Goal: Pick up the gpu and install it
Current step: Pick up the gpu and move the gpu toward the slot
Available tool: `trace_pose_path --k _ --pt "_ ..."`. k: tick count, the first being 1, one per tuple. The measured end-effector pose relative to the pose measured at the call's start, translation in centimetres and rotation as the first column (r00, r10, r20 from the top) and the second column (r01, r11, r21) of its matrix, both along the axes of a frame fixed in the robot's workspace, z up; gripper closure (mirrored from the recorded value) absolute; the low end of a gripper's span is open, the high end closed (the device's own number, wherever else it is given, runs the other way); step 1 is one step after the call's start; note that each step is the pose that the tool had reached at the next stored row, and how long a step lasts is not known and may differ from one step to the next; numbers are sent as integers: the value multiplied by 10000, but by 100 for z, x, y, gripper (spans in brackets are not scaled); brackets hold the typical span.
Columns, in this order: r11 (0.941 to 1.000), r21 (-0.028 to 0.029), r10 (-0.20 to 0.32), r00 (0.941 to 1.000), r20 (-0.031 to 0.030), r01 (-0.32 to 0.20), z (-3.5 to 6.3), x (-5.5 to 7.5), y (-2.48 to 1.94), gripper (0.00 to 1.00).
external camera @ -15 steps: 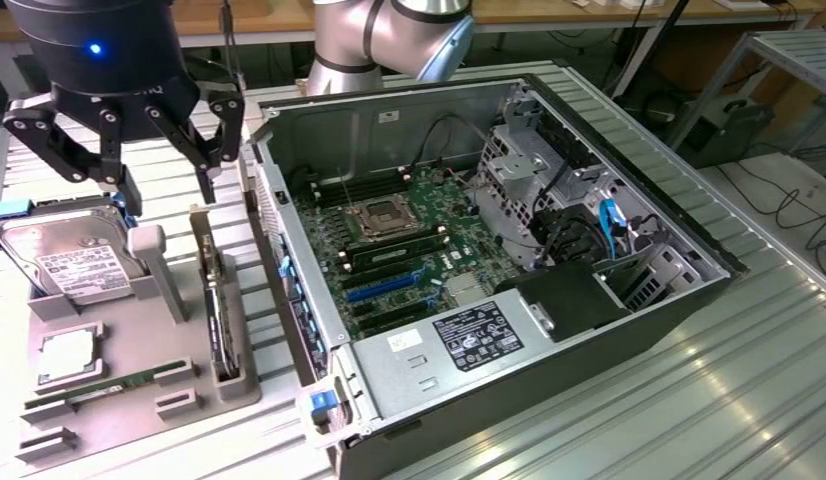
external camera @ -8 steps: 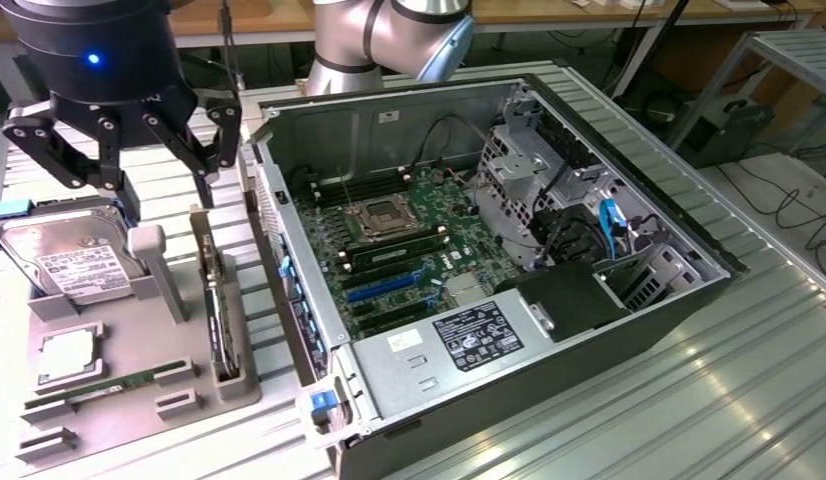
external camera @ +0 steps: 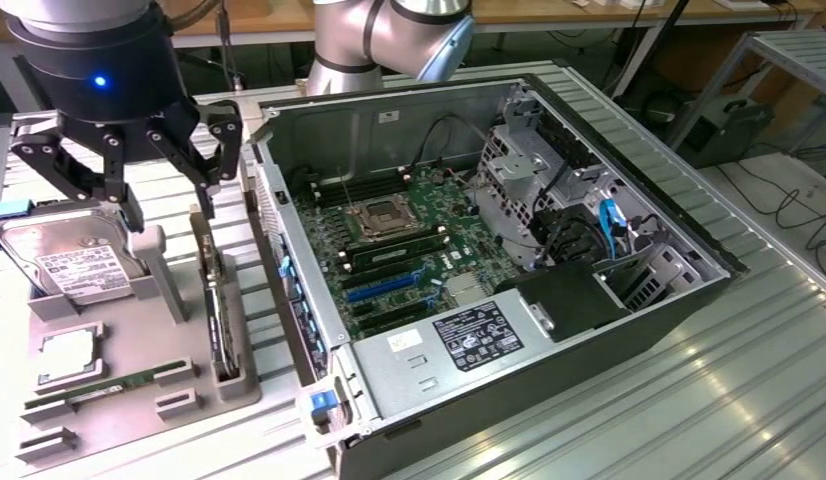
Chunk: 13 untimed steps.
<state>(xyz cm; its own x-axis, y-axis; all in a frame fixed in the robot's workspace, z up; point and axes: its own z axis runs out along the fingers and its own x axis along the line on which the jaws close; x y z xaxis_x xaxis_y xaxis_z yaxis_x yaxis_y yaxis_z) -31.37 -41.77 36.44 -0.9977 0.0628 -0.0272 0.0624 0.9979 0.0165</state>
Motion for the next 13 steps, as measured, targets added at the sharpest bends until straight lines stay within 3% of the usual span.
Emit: trace_pose_path --k 4,8,13 --pt "10000 0 0 10000 -42 0 -54 0 -18 40" --pt "10000 16 0 9998 -203 0 -102 0 -40 40" --pt "10000 8 70 9998 -204 -70 -146 0 -126 40"
